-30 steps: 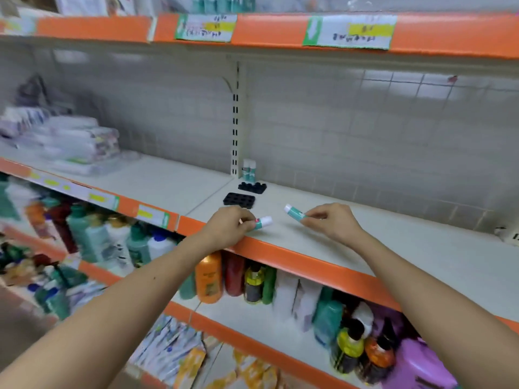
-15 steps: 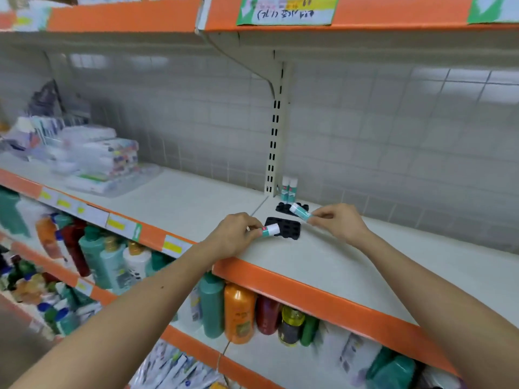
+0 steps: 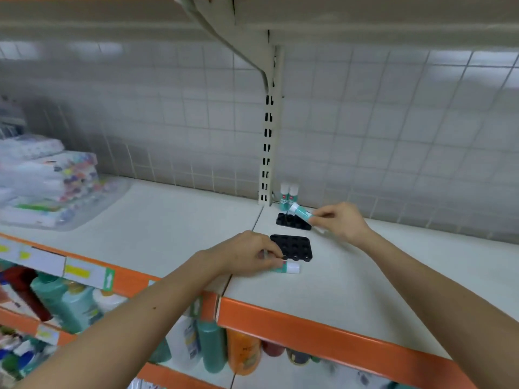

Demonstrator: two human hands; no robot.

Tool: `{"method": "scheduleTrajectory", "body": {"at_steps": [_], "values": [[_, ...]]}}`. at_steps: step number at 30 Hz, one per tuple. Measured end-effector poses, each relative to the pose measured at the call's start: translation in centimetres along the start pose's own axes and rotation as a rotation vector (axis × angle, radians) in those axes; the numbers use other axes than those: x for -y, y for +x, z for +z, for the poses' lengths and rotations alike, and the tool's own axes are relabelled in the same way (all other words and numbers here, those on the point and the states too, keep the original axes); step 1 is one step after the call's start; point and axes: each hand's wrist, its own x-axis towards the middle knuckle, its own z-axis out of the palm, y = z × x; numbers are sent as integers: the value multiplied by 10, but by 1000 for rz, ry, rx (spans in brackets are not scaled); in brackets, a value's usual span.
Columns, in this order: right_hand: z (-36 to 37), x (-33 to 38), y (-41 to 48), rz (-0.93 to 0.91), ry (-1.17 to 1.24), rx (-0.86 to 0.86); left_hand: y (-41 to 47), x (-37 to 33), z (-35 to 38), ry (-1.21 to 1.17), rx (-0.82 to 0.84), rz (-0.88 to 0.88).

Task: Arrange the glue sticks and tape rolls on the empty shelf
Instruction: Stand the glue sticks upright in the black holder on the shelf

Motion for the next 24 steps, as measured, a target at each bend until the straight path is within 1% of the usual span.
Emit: {"method": "scheduleTrajectory", "body": {"at_steps": [2, 5, 7, 9, 12, 14, 16, 17, 18, 21, 24], "values": [[1, 1, 1, 31, 27, -25, 7, 5, -10, -83, -51, -8], [2, 4, 2, 27, 9, -39, 24, 10, -20, -229, -273, -59], [0, 10, 4, -21, -67, -33, 38, 12, -25, -233, -387, -34], [-5, 15, 6, -120, -151, -48, 52, 14, -27, -163, -400, 9], [-9, 24, 7, -237, -171, -104, 65, 16, -25, -60, -339, 69], [-10, 24, 6, -259, -183, -147, 72, 17, -22, -93, -328, 93], [-9, 21, 5, -276, -172, -178, 78, 16, -18, -148, -367, 69], [-9, 18, 6, -253, -132, -186, 80, 16, -17, -181, -398, 49], [-10, 17, 6, -191, -67, -184, 82, 16, -15, -211, -426, 38], [-11, 12, 7, 59, 173, -148, 87, 16, -11, -253, -459, 31], [-9, 9, 12, 157, 352, -160, 90, 16, -8, -293, -468, 12]]}}
